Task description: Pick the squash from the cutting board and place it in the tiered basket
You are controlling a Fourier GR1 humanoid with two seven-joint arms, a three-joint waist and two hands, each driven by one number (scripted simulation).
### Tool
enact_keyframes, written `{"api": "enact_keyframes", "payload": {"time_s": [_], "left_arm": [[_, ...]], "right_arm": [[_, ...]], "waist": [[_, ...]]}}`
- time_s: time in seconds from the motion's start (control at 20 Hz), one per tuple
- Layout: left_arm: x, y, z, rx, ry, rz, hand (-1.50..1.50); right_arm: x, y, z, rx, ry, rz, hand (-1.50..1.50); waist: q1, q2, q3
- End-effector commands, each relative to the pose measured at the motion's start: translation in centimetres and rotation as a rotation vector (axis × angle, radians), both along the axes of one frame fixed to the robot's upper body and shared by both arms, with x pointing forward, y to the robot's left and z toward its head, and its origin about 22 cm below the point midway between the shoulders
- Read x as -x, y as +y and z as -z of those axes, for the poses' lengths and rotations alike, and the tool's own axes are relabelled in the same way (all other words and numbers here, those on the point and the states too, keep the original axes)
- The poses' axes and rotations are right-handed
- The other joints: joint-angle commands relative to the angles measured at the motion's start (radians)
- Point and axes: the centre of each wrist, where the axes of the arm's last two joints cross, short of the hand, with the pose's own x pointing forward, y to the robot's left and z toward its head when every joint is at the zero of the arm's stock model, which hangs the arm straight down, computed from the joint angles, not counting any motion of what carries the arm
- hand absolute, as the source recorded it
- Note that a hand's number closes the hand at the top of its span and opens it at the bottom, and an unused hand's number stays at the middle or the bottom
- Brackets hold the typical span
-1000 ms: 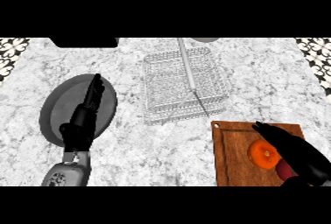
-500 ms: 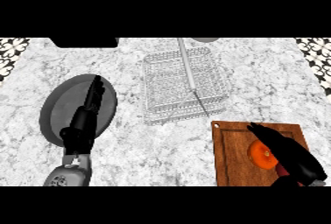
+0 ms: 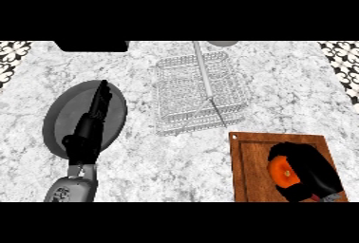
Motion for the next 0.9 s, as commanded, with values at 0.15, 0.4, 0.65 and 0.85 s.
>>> {"api": "enact_keyframes", "payload": {"time_s": [0.15,0.4,0.65,0.85], "left_arm": [[-0.5,-1.1,0.9,0.003,0.012,0.016,0.00],[-0.3,-1.3,1.0,-0.007,0.008,0.050,0.00],[-1.1,-0.3,0.7,-0.004,0.011,0.027,0.00],[-0.2,-0.9,0.6,-0.018,0.003,0.038,0.00]], "right_arm": [[0.9,11.7,-0.1,0.191,-0.009,0.035,1.50],[1.3,18.2,-0.4,0.395,0.052,0.071,1.50],[3.4,23.4,-3.0,0.425,-0.028,0.178,1.50],[4.0,25.9,-6.5,0.400,-0.133,0.276,1.50]], "waist": [[0.005,0.003,0.002],[0.048,0.006,0.002],[0.037,0.006,0.005],[0.040,0.003,0.005]]}}
